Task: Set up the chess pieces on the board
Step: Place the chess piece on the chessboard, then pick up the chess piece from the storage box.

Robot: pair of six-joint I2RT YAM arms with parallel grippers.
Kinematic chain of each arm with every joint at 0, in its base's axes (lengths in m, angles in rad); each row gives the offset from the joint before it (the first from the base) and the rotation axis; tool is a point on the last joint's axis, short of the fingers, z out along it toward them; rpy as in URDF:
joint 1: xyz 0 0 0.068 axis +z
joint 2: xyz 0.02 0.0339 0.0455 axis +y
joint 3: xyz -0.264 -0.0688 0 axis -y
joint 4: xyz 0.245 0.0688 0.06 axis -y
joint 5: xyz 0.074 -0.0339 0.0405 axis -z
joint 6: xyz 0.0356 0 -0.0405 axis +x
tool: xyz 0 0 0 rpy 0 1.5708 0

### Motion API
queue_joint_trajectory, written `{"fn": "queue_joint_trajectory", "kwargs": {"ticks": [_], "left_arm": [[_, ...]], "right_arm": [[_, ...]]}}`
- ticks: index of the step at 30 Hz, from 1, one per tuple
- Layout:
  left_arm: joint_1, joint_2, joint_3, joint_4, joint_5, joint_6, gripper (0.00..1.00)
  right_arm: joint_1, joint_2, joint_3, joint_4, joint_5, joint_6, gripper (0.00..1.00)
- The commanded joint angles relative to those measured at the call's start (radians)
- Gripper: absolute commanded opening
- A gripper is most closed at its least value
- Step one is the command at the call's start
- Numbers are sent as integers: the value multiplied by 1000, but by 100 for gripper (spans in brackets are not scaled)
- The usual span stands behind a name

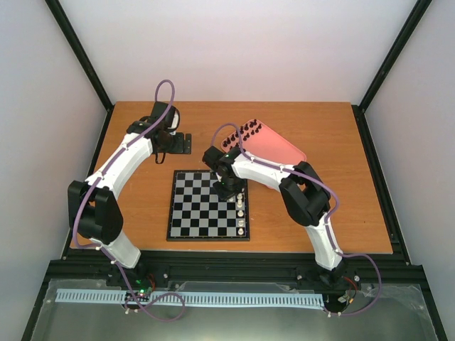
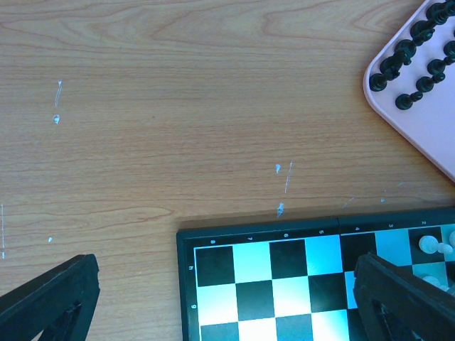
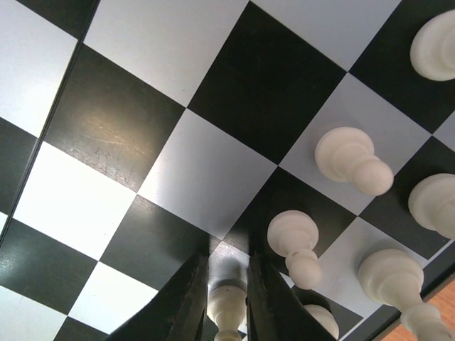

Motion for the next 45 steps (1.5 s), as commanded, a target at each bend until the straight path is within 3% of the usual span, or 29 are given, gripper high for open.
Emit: {"fn": "queue_joint_trajectory", "kwargs": {"ticks": [1, 5, 13, 19, 26, 30, 36, 45], "left_arm": [[0, -4, 16, 11, -4, -4, 100], [-1, 0, 22, 9, -4, -7, 100], [0, 2, 23, 3, -1, -8, 100], [-1, 11, 40, -3, -10, -3, 100], [-1, 26, 74, -12, 16, 5, 100], [-1, 27, 76, -22, 18, 15, 100], [0, 23, 73, -28, 15, 17, 100], [0, 29, 59, -23, 23, 12, 100]], "right_arm": [[8, 5, 41, -15, -7, -14, 21], [10, -29, 71, -43, -19, -21, 28], [10, -123, 149, -133, 10, -29, 31], [-15, -155, 231, -234, 147, -6, 36], [-301, -161, 121, -114, 106, 75, 38], [-448, -91, 142, -60, 57, 95, 38], [-540, 3, 160, -32, -6, 118, 38], [-589, 2, 16, 53, -66, 172, 41]]}}
